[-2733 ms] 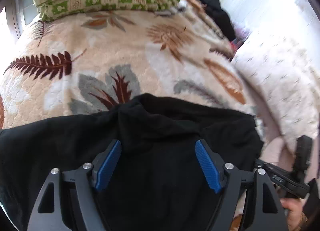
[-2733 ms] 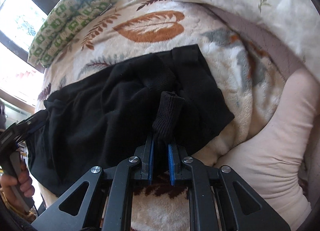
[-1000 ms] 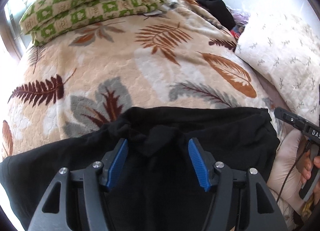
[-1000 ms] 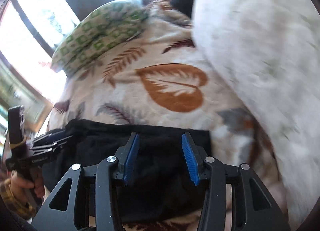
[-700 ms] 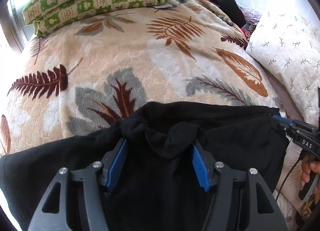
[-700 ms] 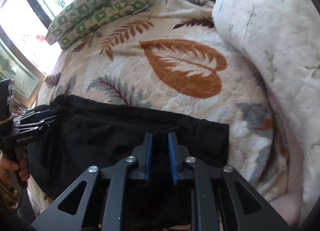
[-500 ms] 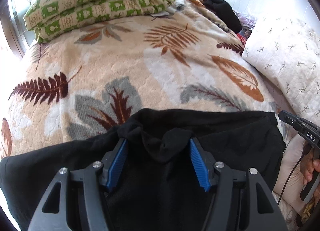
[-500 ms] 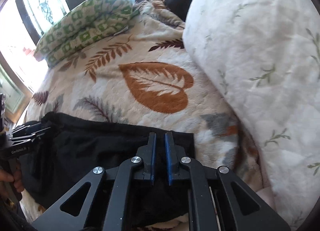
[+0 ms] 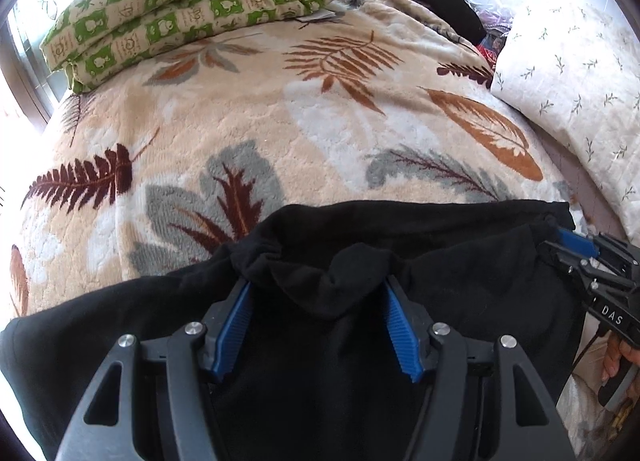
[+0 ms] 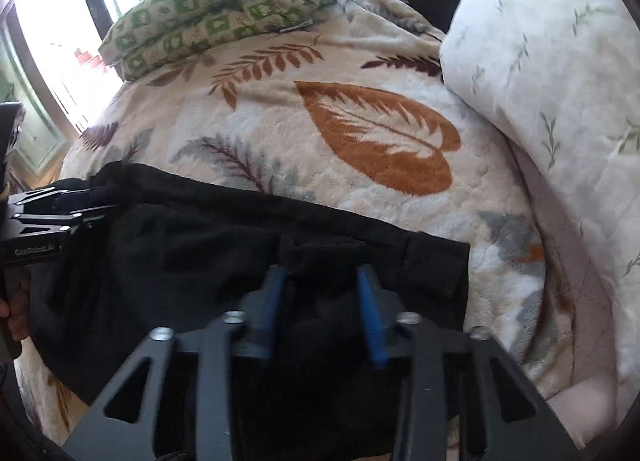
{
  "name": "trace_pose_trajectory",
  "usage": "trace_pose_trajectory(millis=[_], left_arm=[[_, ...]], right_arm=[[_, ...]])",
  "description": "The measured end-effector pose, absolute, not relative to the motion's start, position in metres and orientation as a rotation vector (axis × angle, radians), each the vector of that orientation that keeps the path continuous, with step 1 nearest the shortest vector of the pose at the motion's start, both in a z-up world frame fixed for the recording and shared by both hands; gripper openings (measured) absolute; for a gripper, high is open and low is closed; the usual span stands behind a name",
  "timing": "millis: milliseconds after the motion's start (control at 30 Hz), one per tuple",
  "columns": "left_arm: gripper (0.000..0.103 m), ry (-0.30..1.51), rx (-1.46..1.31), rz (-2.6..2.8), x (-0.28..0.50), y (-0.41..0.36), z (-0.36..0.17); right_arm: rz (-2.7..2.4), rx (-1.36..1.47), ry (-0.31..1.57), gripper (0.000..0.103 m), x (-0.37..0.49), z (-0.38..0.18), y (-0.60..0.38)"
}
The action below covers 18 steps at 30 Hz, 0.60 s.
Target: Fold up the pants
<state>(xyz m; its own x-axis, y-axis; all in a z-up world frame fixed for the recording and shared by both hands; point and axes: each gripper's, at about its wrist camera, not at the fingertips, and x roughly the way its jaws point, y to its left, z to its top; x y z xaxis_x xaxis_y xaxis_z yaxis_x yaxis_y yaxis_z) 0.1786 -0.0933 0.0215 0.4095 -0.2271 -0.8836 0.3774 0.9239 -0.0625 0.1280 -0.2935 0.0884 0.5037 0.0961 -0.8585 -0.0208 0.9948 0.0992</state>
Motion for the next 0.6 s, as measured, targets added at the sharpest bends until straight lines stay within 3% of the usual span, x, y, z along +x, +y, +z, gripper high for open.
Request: trace_pose_trajectory(millis=[600], left_arm=[[0.066, 1.050, 0.095, -0.377, 0.186, -0.092, 0.026]], right_arm=[[-0.098, 0.088, 0.947, 0.017, 0.125, 0.105, -0.315]])
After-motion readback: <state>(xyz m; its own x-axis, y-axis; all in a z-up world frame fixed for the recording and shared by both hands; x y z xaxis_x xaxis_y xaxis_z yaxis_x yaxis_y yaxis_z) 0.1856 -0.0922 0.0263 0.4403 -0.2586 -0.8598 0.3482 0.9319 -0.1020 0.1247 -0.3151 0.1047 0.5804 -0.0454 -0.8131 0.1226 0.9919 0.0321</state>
